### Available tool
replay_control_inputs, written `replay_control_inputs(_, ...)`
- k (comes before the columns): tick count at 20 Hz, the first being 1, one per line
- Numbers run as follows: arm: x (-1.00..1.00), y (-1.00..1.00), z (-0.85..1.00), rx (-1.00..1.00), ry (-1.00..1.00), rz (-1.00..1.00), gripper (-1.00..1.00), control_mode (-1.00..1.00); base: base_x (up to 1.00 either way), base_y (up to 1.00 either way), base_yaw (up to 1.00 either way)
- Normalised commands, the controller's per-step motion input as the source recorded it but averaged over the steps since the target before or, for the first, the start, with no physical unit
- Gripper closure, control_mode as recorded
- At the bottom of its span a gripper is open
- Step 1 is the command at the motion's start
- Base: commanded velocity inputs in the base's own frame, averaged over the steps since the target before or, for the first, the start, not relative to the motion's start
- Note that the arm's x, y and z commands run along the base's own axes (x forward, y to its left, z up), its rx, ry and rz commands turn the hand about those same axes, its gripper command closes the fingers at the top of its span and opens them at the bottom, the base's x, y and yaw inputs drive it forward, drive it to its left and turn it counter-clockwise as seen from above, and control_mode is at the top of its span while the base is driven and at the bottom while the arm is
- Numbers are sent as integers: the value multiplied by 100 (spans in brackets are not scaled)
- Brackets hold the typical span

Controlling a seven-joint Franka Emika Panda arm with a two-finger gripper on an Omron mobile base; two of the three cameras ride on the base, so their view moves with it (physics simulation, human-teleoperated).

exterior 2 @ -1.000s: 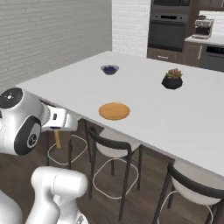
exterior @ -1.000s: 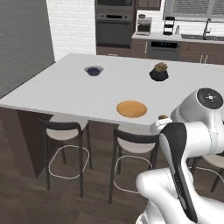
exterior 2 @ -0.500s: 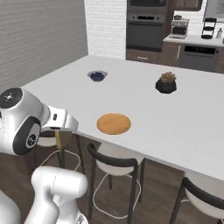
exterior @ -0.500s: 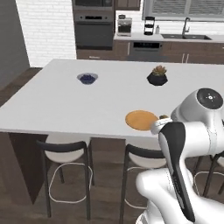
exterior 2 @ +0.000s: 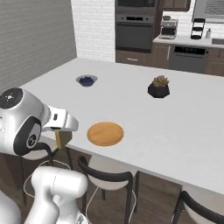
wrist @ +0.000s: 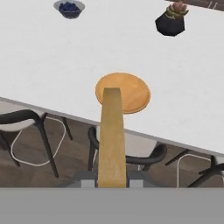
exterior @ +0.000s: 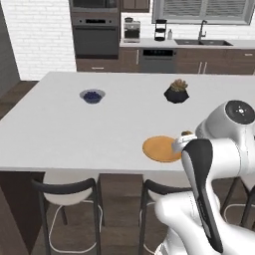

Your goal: Start the toaster. Once the lever pops up, take the bread to the plate on the dining counter.

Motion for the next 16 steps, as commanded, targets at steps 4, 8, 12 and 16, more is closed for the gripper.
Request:
replay_control_inputs(4,0,0,0,0,0,0,100,100,39,15,-18)
replay_control_inputs(8,0,0,0,0,0,0,100,100,9,18,-8)
replay_control_inputs(12,0,0,0,0,0,0,100,100,20,6,0)
replay_control_inputs(16,34,3,0,9,-20,0,100,-100,0,0,0)
